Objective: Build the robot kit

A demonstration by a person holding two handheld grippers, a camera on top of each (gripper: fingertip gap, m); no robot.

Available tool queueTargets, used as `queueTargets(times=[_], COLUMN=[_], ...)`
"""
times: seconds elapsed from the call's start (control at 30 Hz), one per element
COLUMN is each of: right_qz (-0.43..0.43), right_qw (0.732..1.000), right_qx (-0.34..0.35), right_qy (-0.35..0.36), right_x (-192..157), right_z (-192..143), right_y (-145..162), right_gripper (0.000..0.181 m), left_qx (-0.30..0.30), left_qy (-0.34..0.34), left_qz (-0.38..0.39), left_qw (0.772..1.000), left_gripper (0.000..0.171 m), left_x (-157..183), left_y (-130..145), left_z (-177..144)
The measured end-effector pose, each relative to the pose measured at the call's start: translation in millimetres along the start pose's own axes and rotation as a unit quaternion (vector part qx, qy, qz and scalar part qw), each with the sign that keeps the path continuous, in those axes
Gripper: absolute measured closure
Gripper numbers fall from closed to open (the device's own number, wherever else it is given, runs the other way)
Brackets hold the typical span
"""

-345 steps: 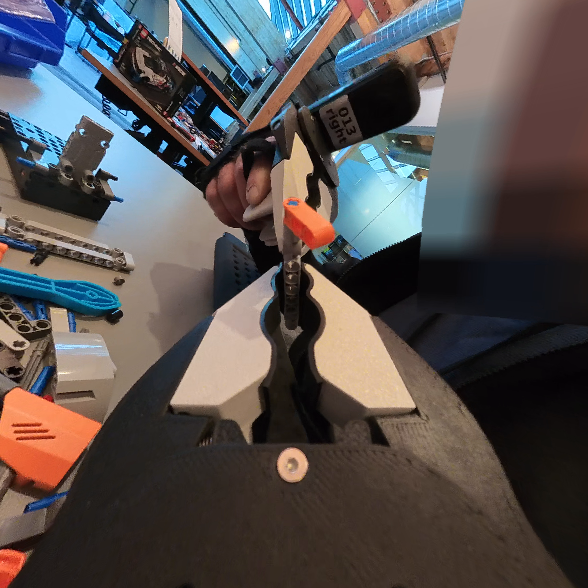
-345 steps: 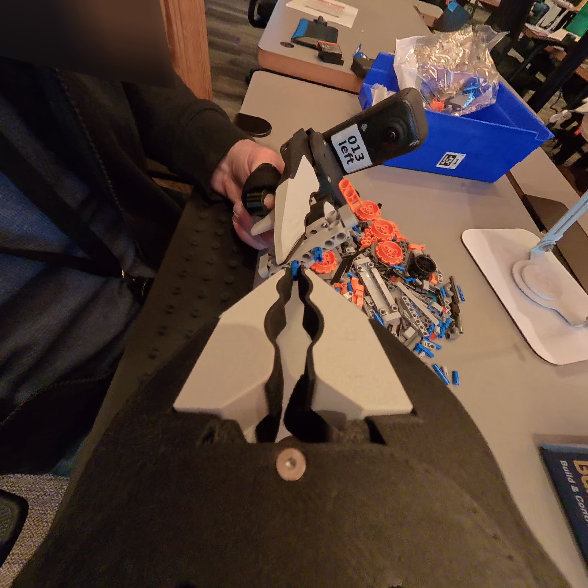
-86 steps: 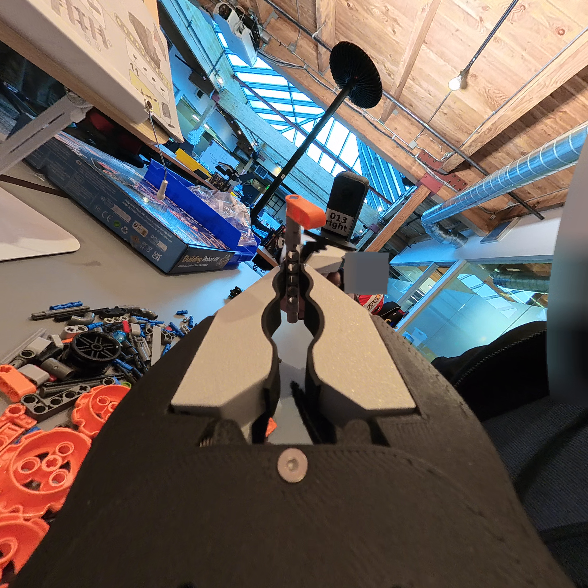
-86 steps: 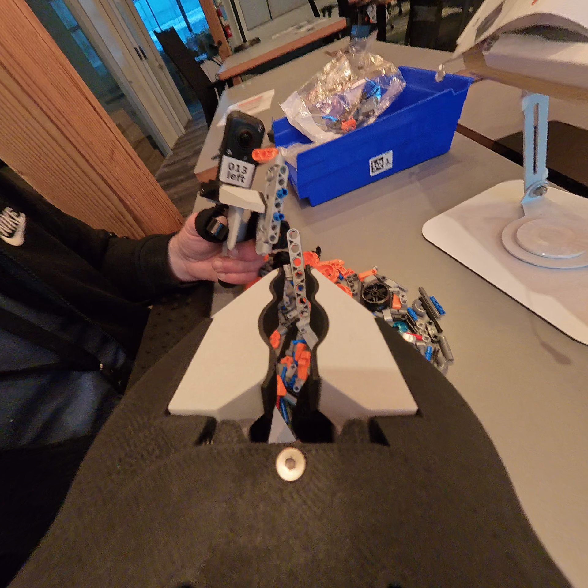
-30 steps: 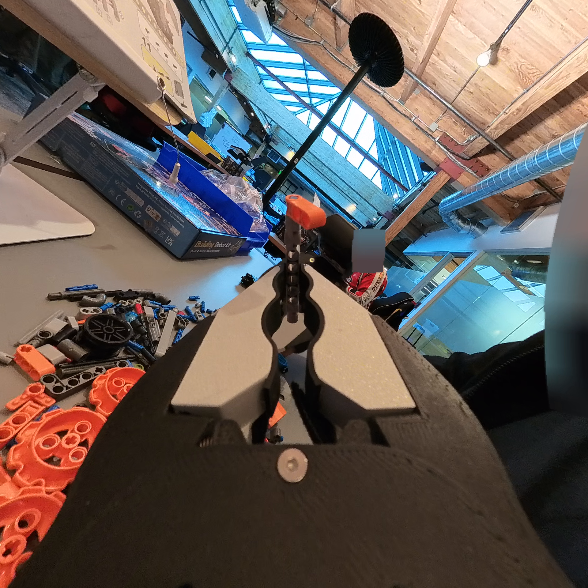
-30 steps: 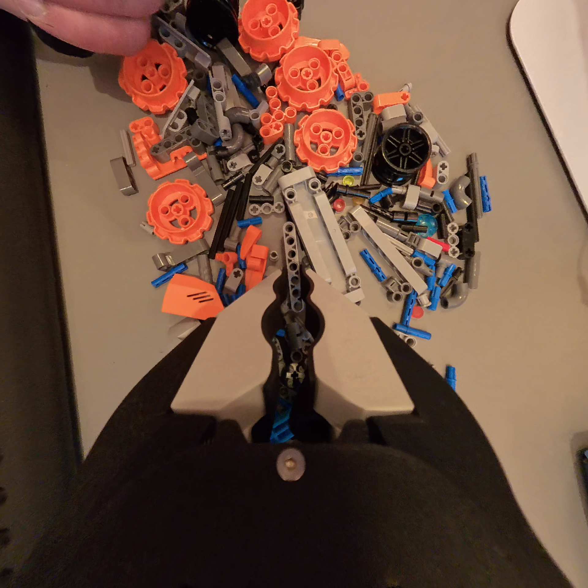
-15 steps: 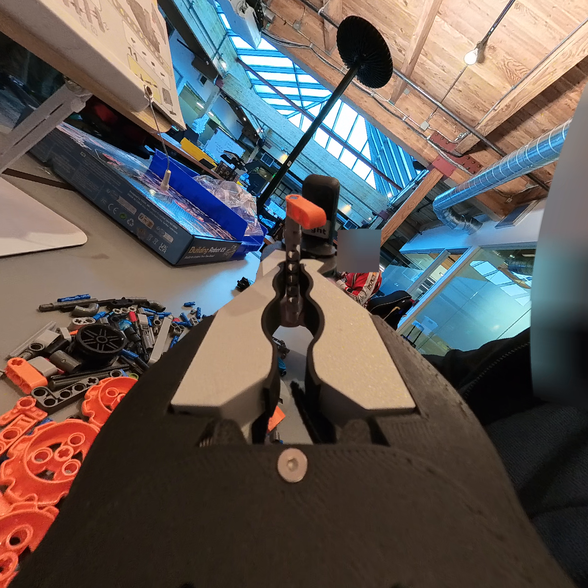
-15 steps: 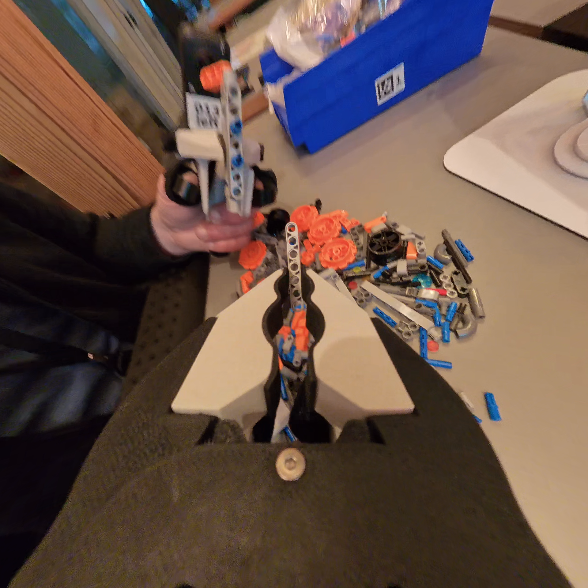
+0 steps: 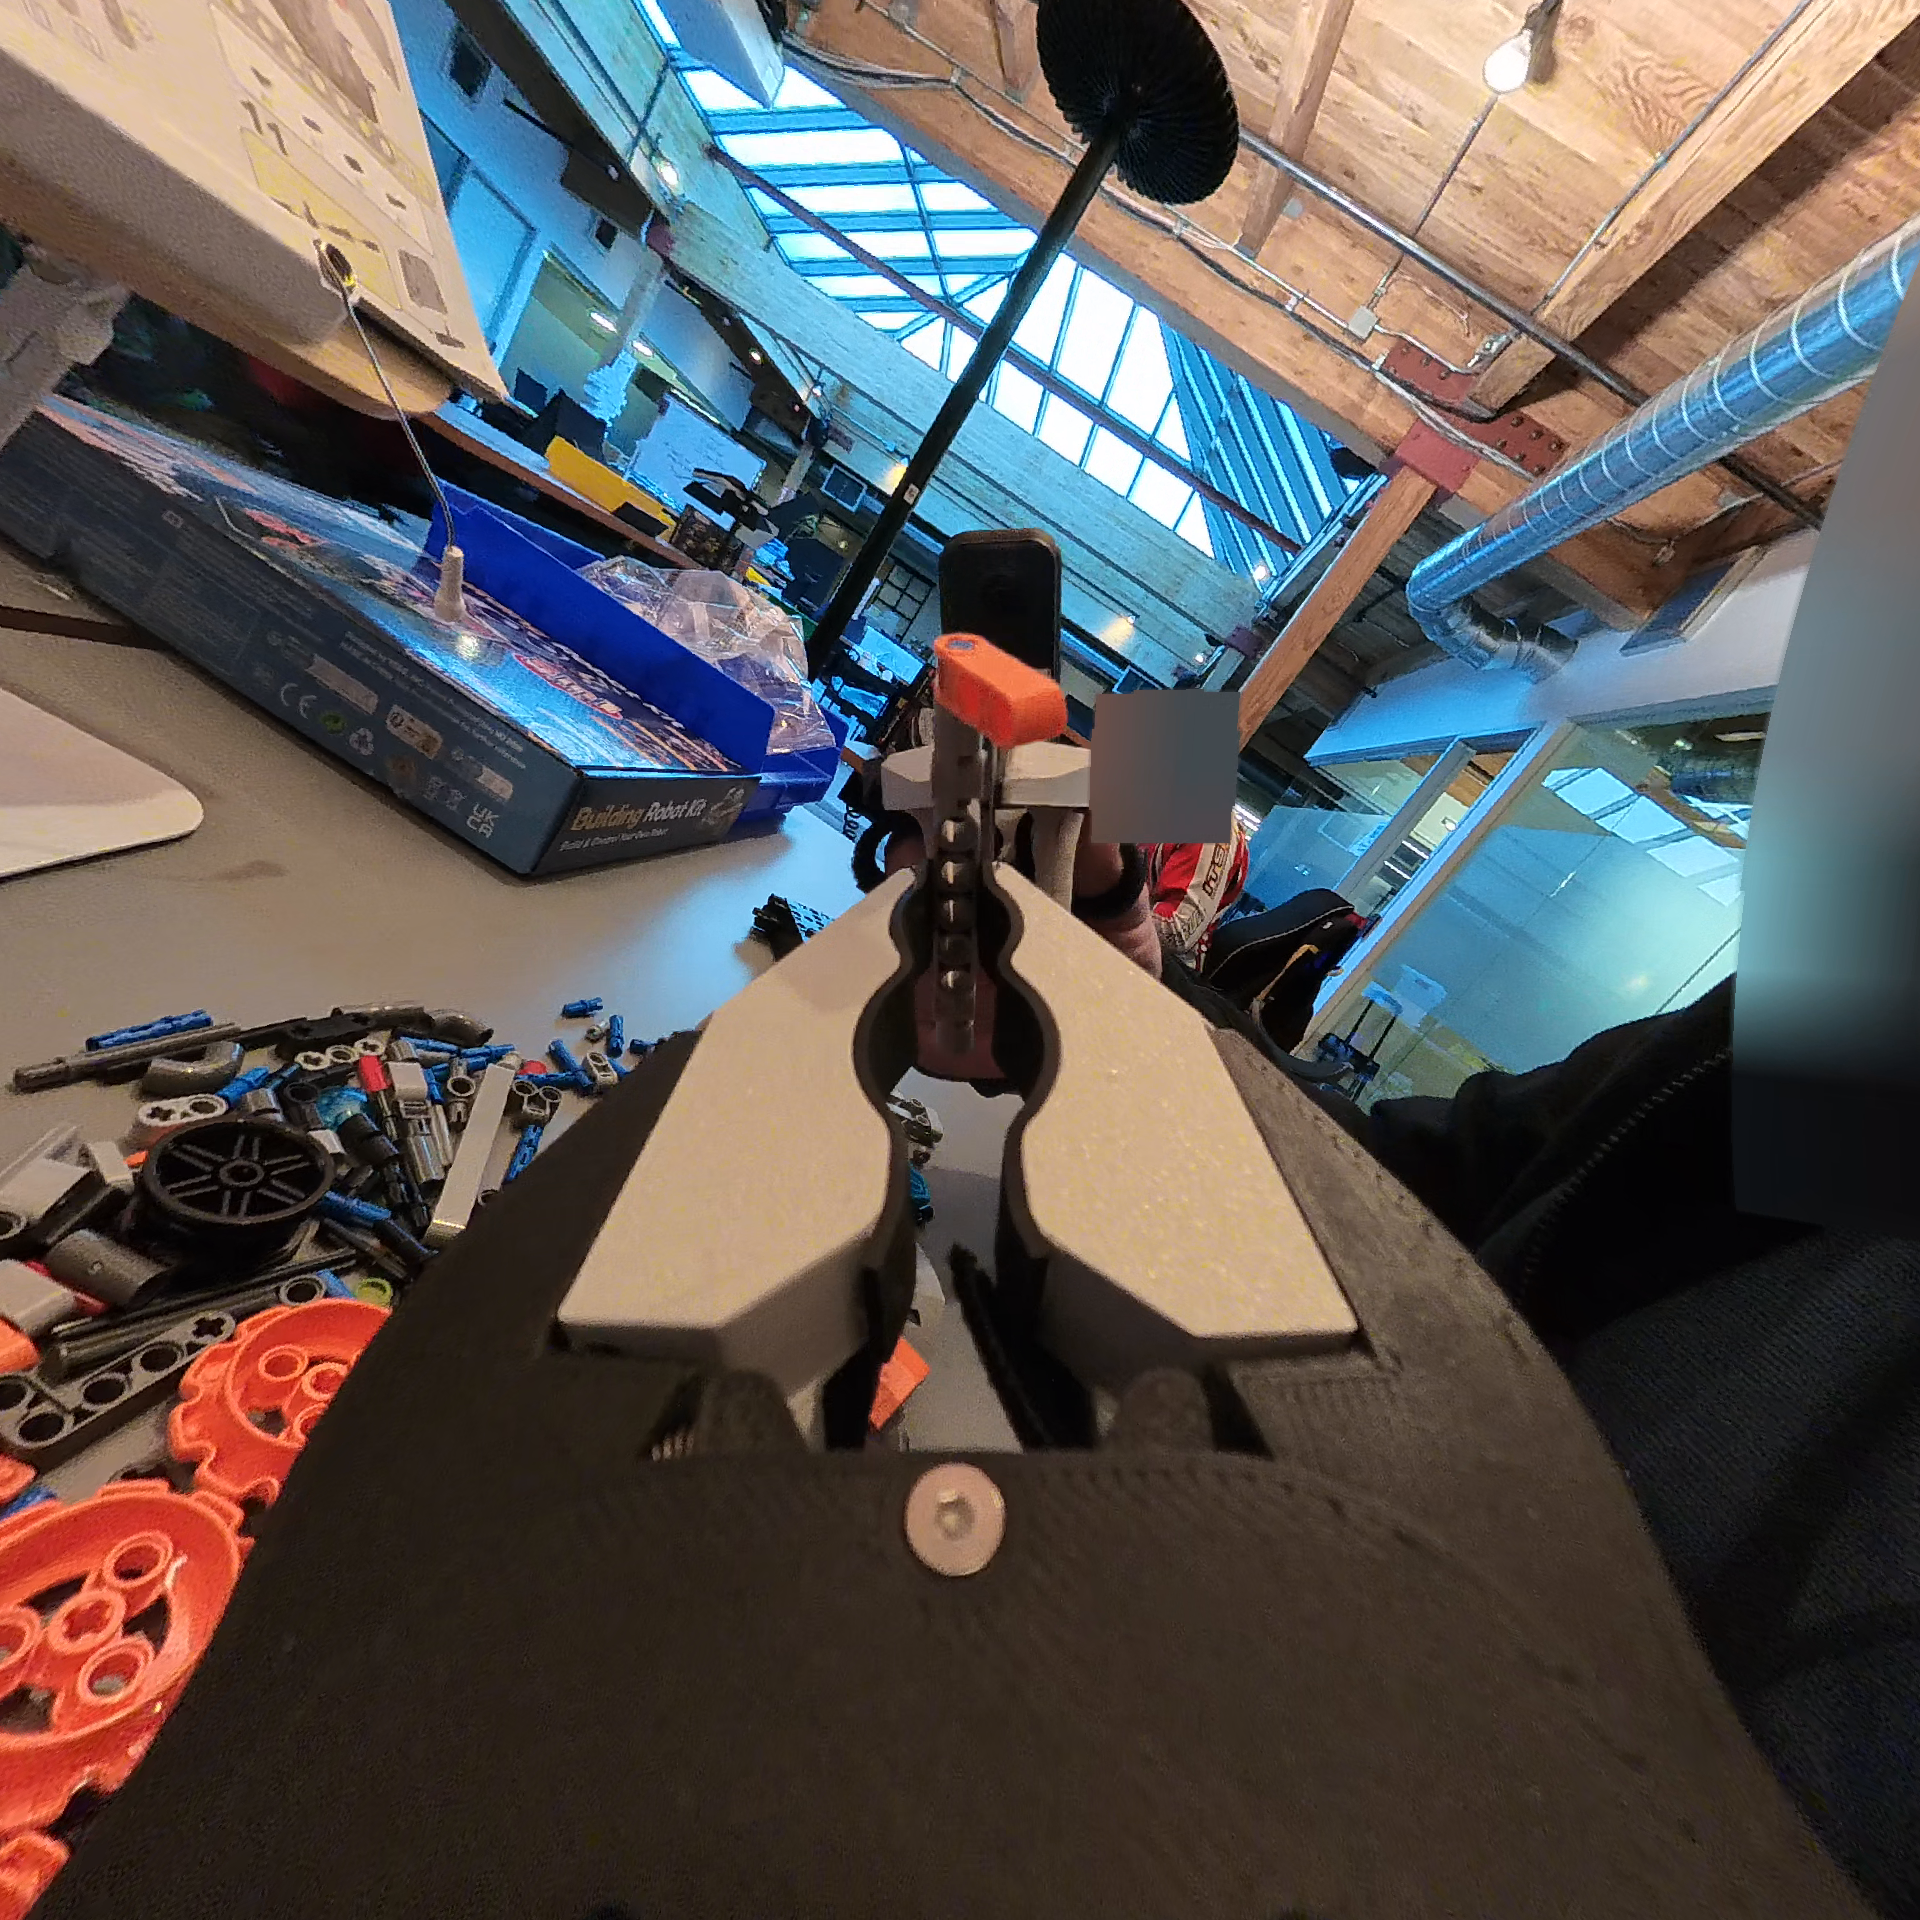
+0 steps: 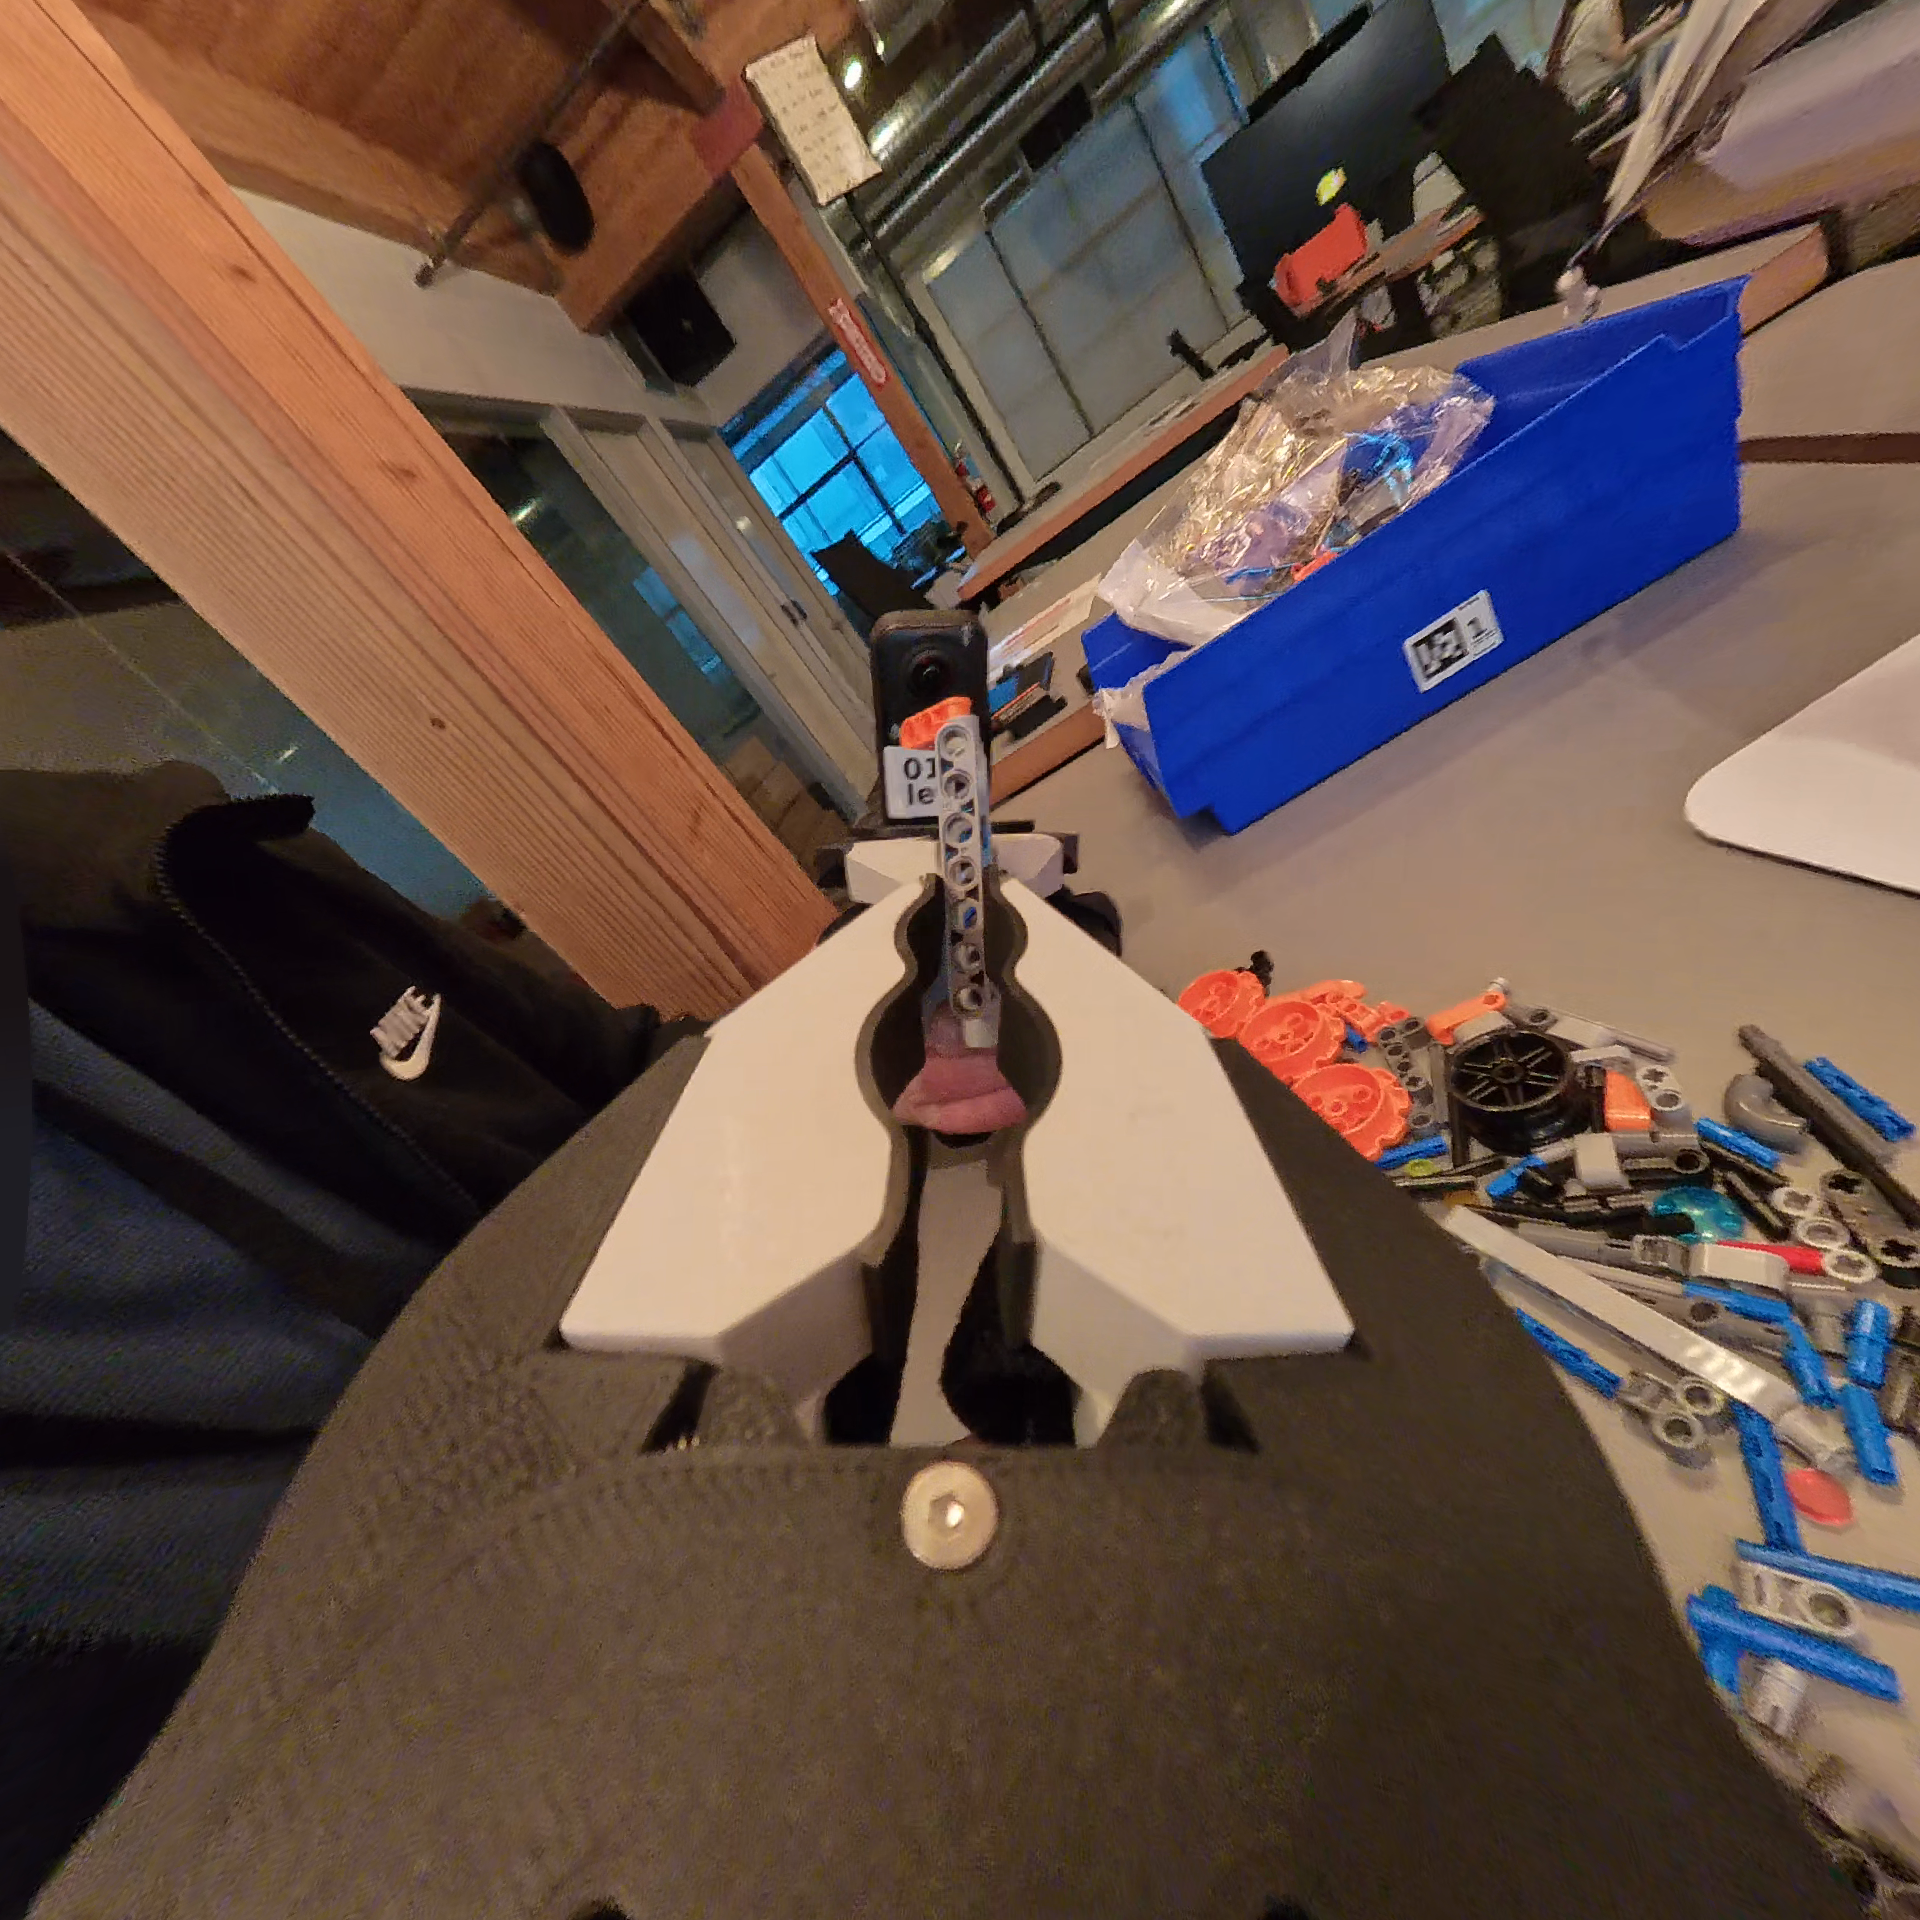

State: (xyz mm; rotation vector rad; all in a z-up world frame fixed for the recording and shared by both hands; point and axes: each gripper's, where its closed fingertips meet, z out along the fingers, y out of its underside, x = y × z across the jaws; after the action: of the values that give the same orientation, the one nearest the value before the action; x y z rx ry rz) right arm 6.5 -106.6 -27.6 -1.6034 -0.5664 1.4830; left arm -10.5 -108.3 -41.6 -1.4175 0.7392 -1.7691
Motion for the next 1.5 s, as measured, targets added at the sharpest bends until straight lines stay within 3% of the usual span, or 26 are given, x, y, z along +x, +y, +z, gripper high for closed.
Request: queueTargets(times=[0.5, 0.87, 1.03, 1.33, 1.5], right_qz=[0.015, -0.038, -0.024, -0.029, -0.045], right_qw=[1.0, 0.999, 0.999, 0.998, 0.995], right_qx=[0.007, 0.015, 0.019, -0.032, -0.074], right_qy=[-0.019, -0.005, -0.035, -0.055, -0.043], right_x=[-3.5, -11.5, -19.3, -26.0, -26.4], right_z=[0.7, 5.2, 7.8, 4.4, 1.8], right_y=[0.3, -2.0, -1.9, 6.5, 13.4], right_gripper=[0.175, 0.175, 0.175, 0.175, 0.175], left_qx=[0.003, 0.011, 0.008, -0.031, -0.098], left_qy=[0.003, 0.002, 0.018, 0.027, 0.02], left_qz=[0.024, 0.058, 0.069, 0.097, 0.121], left_qw=[1.0, 0.998, 0.997, 0.994, 0.988], left_gripper=[0.167, 0.166, 0.166, 0.166, 0.165], left_x=[6.1, 14.2, 21.9, 27.6, 25.8], left_y=[-1.8, -5.3, -5.5, 5.0, 28.5], left_z=[-0.2, -2.7, -3.8, -3.1, 3.5])
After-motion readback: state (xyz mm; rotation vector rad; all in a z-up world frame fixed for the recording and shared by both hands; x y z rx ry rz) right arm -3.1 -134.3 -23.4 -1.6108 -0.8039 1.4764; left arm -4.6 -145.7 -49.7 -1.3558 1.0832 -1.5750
